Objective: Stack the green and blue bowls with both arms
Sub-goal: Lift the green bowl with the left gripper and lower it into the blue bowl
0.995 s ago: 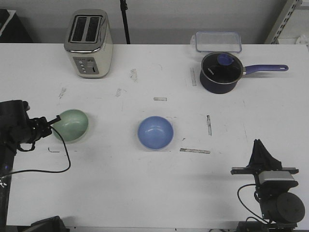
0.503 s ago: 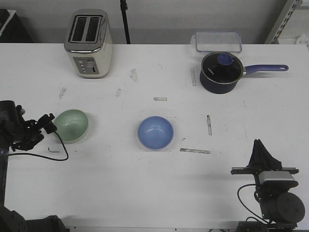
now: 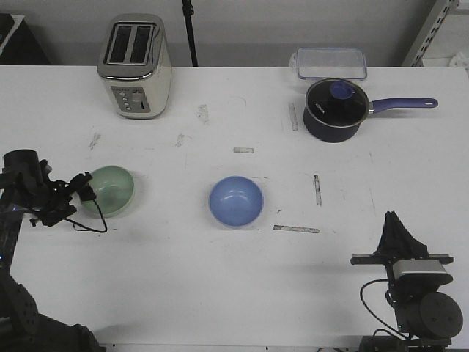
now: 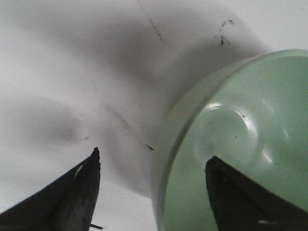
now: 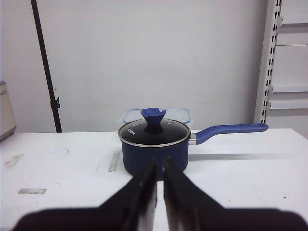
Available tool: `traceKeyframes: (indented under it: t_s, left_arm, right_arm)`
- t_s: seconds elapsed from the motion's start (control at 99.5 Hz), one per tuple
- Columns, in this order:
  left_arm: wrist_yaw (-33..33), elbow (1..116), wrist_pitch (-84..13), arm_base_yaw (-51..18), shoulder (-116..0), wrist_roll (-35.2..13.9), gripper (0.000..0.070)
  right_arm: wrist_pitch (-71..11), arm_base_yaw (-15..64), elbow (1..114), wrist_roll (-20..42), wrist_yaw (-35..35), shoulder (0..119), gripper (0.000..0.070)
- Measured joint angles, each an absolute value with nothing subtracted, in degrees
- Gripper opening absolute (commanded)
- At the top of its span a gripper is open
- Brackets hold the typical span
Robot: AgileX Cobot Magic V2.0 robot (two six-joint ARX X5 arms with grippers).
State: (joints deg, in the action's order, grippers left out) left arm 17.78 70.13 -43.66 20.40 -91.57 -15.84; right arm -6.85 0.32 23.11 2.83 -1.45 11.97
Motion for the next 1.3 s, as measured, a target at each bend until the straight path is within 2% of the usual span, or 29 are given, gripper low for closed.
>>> traceKeyframes:
  t_s: [0.05, 0.151, 0.201, 0.292, 0.362, 0.412, 0.623, 0.734, 0.915, 1.106, 1.297]
  left_arm:
    - [17.8, 70.13, -43.55, 19.75, -91.98, -15.84, 0.0379]
    - [17.26, 70.15, -43.53, 18.92, -92.95, -15.81, 0.0192]
    - [16.08, 70.15, -43.55, 18.68, -93.51, -15.84, 0.0126]
    - [14.06, 70.15, -43.42, 18.44, -94.04, -15.84, 0.0073]
    - [13.78, 70.17, -43.24, 18.39, -94.04, -15.84, 0.0061]
    - [13.8, 70.19, -43.24, 18.39, -94.04, -15.84, 0.0]
    - [14.0, 70.24, -43.38, 17.91, -93.38, -15.88, 0.0]
    - [16.45, 70.5, -44.07, 17.52, -91.96, -16.16, 0.0]
    - [17.43, 75.94, -48.05, 14.35, -89.25, -17.06, 0.0]
    - [17.52, 83.13, -50.24, 6.24, -89.12, -17.87, 0.0]
    - [17.56, 84.79, -46.63, -5.65, -89.21, -21.93, 0.0]
  right_arm:
    - [-6.85, 0.32, 23.11, 2.83, -1.45, 11.97, 0.0015]
    - [-6.85, 0.32, 23.11, 2.83, -1.45, 11.97, 0.0015]
    - [-6.85, 0.32, 23.11, 2.83, -1.45, 11.97, 0.0015]
    - [-6.85, 0.32, 23.11, 2.83, -1.45, 11.97, 0.0015]
    - [-6.85, 0.32, 23.11, 2.83, -1.45, 11.97, 0.0015]
    - [-6.85, 0.32, 23.11, 2.83, -1.45, 11.97, 0.0015]
    - [-6.85, 0.32, 23.11, 2.83, -1.45, 11.97, 0.0015]
    - [-6.85, 0.32, 23.11, 2.83, -1.45, 11.97, 0.0015]
    - [-6.85, 0.32, 23.11, 2.83, -1.45, 11.97, 0.0015]
    - [-6.85, 0.32, 23.11, 2.83, -1.45, 11.97, 0.0015]
    - [-6.85, 0.32, 23.11, 2.83, -1.45, 11.97, 0.0015]
